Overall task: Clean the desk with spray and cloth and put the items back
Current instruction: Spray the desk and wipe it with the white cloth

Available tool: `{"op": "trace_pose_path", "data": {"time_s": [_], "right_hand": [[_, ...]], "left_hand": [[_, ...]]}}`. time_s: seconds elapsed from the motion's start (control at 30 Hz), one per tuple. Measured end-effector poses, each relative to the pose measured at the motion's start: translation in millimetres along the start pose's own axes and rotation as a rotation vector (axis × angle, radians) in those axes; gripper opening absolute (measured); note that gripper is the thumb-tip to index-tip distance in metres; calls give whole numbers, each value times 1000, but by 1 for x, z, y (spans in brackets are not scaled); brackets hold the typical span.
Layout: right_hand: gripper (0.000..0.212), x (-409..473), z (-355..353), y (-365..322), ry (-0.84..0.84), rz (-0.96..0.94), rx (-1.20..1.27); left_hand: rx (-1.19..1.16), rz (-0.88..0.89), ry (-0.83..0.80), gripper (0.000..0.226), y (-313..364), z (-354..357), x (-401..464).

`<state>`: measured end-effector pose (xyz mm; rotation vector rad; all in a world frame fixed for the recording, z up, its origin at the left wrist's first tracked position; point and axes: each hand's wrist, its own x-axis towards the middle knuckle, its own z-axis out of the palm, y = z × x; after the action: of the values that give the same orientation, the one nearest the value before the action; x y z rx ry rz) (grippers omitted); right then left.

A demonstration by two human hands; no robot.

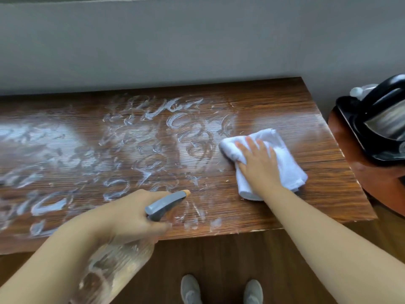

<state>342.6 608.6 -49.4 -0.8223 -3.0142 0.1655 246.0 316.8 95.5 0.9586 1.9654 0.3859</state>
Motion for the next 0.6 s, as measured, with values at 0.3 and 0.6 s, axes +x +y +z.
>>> {"op": "trace_pose_path", "data": {"time_s": [0.3,0.6], "right_hand": [[55,-69,-4,37,22,171,-51],[58,-82,14,-52,-10,-175,-42]], "left_hand": [[-26,49,-27,23,-19,-6,-7],[-42,83,-7,27,-14,-12,5]]}}
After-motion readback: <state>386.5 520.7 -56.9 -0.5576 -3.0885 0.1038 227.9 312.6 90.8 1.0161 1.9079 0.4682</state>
